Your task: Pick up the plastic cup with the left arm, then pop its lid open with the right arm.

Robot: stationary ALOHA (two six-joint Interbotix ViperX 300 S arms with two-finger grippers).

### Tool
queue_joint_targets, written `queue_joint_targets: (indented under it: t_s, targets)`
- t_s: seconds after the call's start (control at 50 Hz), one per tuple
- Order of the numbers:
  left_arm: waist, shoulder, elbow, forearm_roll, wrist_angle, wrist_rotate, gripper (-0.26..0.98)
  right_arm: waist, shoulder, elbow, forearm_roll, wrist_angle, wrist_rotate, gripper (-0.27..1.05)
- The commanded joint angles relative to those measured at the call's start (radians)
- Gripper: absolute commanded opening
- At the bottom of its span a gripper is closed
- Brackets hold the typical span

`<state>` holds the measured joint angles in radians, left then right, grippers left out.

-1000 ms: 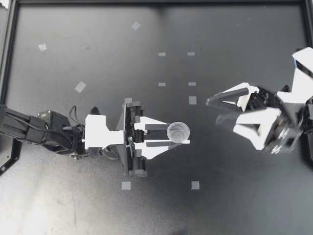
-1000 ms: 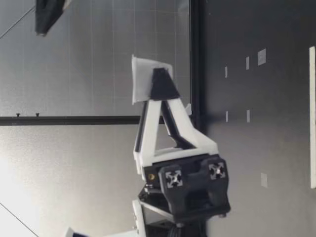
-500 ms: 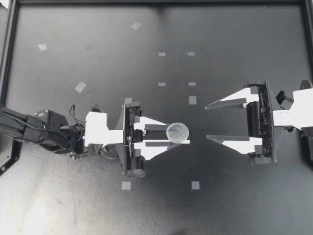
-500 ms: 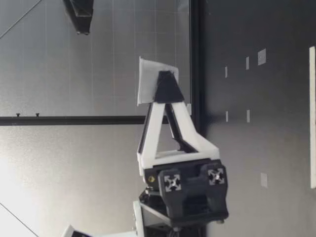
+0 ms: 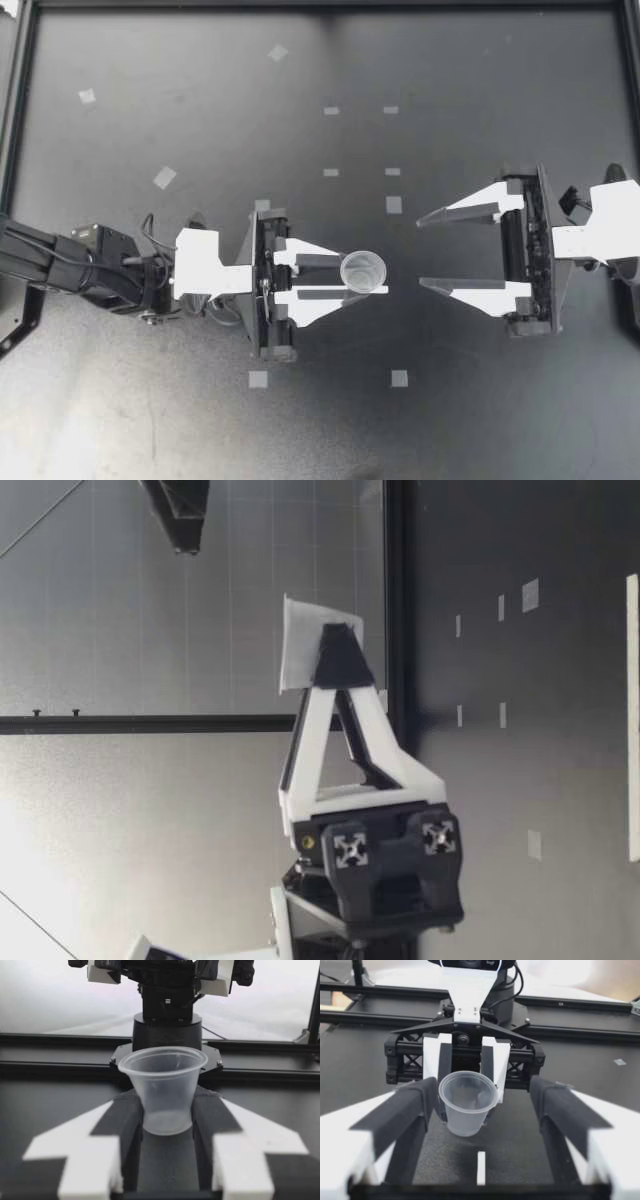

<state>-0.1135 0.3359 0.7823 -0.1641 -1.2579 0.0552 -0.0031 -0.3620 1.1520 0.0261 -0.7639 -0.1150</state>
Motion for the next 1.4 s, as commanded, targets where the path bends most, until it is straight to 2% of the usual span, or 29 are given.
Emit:
queue_joint_targets:
  t_s: [0.0,1.38]
  targets:
    - [0.002,-0.037,-0.014,0.0,-0.006,0.0,0.15,-0.006,-0.002,-0.011,0.0,-0.005,0.002,0.76]
    - [-0.002,-0.037,-0.009,0.006,-0.005,-0.011,0.15,-0.006,0.02,-0.011,-0.002,0.002,0.002,0.76]
